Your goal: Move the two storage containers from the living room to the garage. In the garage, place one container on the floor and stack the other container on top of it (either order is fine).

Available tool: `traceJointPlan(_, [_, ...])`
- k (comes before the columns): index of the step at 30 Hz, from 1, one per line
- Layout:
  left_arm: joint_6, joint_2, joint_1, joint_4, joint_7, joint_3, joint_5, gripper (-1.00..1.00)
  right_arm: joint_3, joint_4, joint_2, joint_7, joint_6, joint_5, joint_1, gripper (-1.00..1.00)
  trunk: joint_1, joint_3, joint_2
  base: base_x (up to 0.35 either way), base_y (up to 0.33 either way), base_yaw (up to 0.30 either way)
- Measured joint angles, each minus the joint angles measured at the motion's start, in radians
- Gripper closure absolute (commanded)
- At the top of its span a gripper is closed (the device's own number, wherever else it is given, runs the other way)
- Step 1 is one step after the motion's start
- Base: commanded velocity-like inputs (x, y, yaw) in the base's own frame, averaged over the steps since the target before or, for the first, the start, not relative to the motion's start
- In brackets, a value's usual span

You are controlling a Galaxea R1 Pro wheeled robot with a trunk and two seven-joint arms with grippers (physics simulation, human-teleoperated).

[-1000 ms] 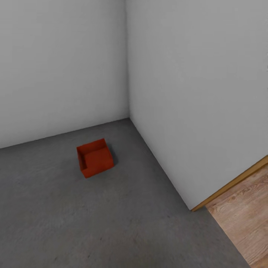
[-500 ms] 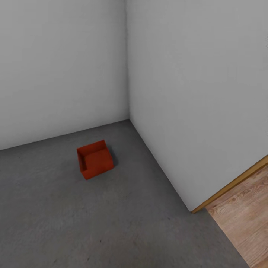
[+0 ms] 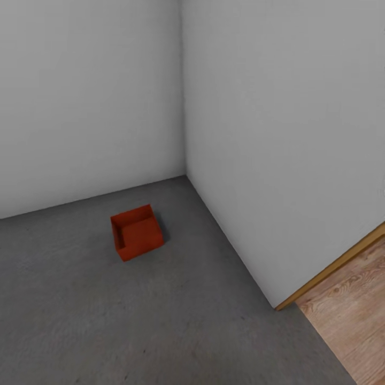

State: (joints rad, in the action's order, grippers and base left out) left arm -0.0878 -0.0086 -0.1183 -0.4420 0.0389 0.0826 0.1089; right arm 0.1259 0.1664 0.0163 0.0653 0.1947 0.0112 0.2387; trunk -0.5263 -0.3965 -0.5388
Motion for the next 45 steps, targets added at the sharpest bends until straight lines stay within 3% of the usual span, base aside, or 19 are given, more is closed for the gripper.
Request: traceJointPlan(45, [-0.002,-0.003,0.001,0.0,0.001,-0.002,0.0,-1.0,0.0,0.0,0.0,0.0,0.0,0.0,0.0,-1.0,0.0,0.074,0.0,0.0,0.0,-0.01])
